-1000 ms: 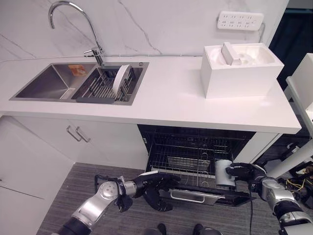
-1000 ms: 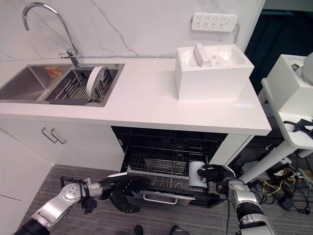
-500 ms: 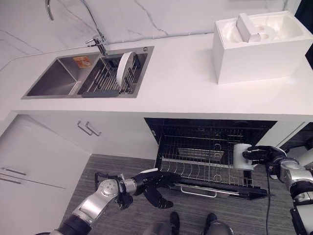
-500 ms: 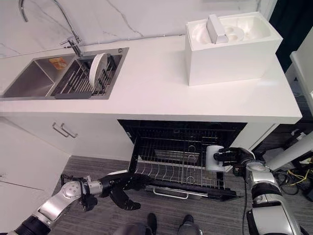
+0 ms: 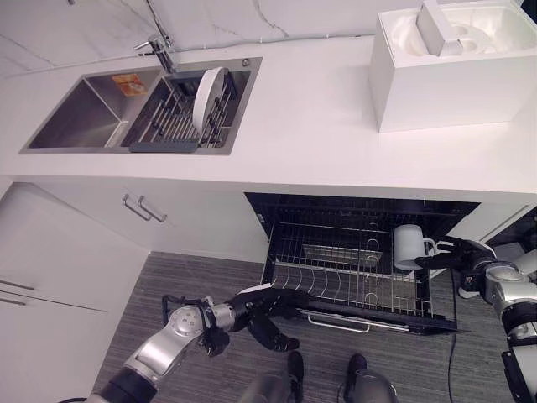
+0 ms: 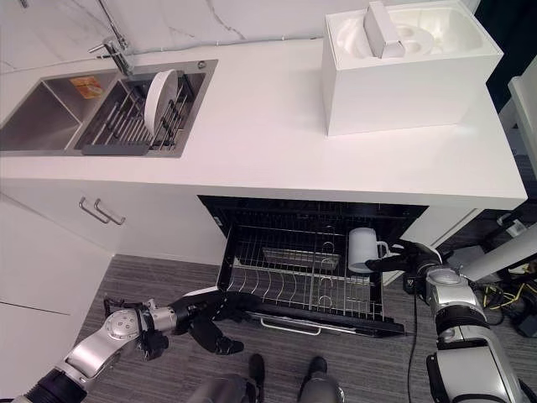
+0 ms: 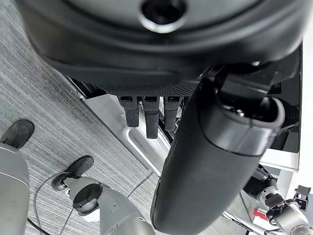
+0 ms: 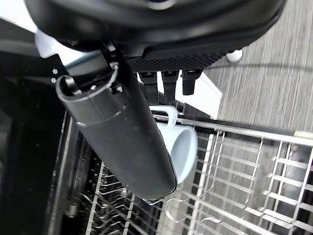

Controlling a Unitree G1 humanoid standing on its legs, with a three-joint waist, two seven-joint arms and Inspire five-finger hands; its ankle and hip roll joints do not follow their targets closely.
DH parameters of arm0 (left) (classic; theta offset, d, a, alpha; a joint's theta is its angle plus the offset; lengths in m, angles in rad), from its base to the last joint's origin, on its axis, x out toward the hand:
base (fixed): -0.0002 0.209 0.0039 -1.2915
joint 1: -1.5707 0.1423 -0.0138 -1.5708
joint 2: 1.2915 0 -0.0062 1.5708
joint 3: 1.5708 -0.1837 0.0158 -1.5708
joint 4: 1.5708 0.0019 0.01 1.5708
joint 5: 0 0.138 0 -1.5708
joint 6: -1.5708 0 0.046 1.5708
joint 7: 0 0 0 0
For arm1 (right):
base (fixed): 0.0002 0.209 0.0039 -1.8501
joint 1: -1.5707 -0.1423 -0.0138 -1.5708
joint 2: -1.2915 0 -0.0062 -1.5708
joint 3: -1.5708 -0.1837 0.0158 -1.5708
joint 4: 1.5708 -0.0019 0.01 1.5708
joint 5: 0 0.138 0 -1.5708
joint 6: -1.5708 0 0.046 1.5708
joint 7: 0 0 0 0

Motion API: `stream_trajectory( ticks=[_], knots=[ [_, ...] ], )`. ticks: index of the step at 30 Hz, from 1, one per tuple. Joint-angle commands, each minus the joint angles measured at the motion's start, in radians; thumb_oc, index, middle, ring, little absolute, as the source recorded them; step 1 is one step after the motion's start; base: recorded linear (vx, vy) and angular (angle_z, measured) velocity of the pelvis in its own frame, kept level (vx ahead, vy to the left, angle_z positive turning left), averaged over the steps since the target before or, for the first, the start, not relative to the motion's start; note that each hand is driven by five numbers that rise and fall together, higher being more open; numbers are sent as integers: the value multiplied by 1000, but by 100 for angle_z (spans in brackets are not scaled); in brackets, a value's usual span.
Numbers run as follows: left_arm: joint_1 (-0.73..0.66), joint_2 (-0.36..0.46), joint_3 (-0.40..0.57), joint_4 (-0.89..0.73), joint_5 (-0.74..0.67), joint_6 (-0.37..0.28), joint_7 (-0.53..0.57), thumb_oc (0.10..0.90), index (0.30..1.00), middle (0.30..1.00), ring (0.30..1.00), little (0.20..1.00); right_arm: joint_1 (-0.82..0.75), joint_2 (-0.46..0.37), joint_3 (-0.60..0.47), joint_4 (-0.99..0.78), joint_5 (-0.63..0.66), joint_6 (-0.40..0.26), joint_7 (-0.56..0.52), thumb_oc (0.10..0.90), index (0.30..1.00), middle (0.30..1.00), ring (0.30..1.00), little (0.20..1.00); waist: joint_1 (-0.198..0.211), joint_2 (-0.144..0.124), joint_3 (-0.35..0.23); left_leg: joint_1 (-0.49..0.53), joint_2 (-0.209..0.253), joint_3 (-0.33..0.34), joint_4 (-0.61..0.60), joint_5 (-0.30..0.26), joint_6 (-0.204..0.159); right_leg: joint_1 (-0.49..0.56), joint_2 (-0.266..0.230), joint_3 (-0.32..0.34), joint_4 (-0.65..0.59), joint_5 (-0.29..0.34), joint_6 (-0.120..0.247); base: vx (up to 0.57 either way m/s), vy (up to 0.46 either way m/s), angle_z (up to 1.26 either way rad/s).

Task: Place the dishes in the dishwasher.

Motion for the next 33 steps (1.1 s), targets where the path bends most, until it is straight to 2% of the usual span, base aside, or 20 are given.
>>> stream_trajectory(
  ticks=[1,4,7,11,14,18,24,27,30,31,33],
  knots=[
    [-33,-1,66,-67,-48,-118,34,800,900,900,900,900,-95,-79,35,-157,-114,-62,-86,800,900,900,900,900,-3,-29,-58,-22,112,82,126,-142,-50,18,-16,47,-19,-76,56,5,-38,-5],
    [-16,-7,93,-73,-39,-148,58,800,900,900,900,900,-60,-83,28,-272,-139,-43,-119,800,900,900,900,900,-9,-44,-59,-19,117,83,126,-142,-48,20,-10,55,-19,-76,55,0,-10,-2],
    [-6,-15,132,-76,-52,-209,112,800,900,900,900,900,6,-63,-2,-369,-130,-18,-140,800,900,900,900,900,-16,-55,-62,-12,120,85,126,-146,-45,25,-5,62,-19,-79,54,0,1,-1],
    [15,-36,192,-91,-73,-244,167,800,900,900,900,900,98,-29,-49,-476,-114,-25,-169,800,900,900,900,900,-21,-67,-64,-5,125,87,126,-147,-45,32,-1,67,-19,-83,52,-2,6,-11],
    [39,-59,251,-110,-94,-273,189,800,900,900,900,900,185,13,-102,-582,-99,-14,-191,800,900,900,900,900,-26,-75,-63,0,127,89,126,-150,-42,39,2,72,-19,-85,51,-6,16,-11],
    [91,-97,355,-152,-142,-360,210,800,900,900,900,900,335,92,-212,-705,-35,-28,-213,800,900,900,900,900,-36,-88,-67,7,128,95,126,-158,-39,44,1,76,-19,-89,55,-15,36,-2],
    [153,-145,478,-197,-154,-449,209,800,900,900,900,900,493,229,-331,-832,31,-21,-213,800,900,900,900,900,-56,-116,-74,29,111,124,126,-182,-21,45,-20,93,-19,-72,87,-5,140,-12],
    [157,-145,519,-230,-211,-448,190,800,900,900,900,900,526,267,-363,-891,43,-44,-220,800,900,900,900,900,-59,-131,-67,36,87,123,126,-196,-1,40,-35,115,-19,-51,112,-15,266,-15],
    [167,-157,550,-268,-237,-439,160,800,900,900,900,900,563,308,-393,-954,24,-76,-234,800,900,900,900,900,-55,-145,-63,32,47,82,126,-206,26,26,-41,153,-19,-19,140,-20,243,-28],
    [172,-157,551,-280,-225,-438,154,800,900,900,900,900,575,312,-399,-982,34,-82,-238,800,900,900,900,900,-56,-147,-63,31,39,70,126,-209,32,25,-37,165,-19,-10,141,-52,327,-31],
    [164,-138,549,-296,-215,-426,147,800,900,900,900,900,586,318,-401,-1044,51,-96,-249,800,900,900,900,900,-63,-134,-69,22,29,46,126,-212,49,32,11,169,-19,7,128,-103,311,-43]
  ],
)
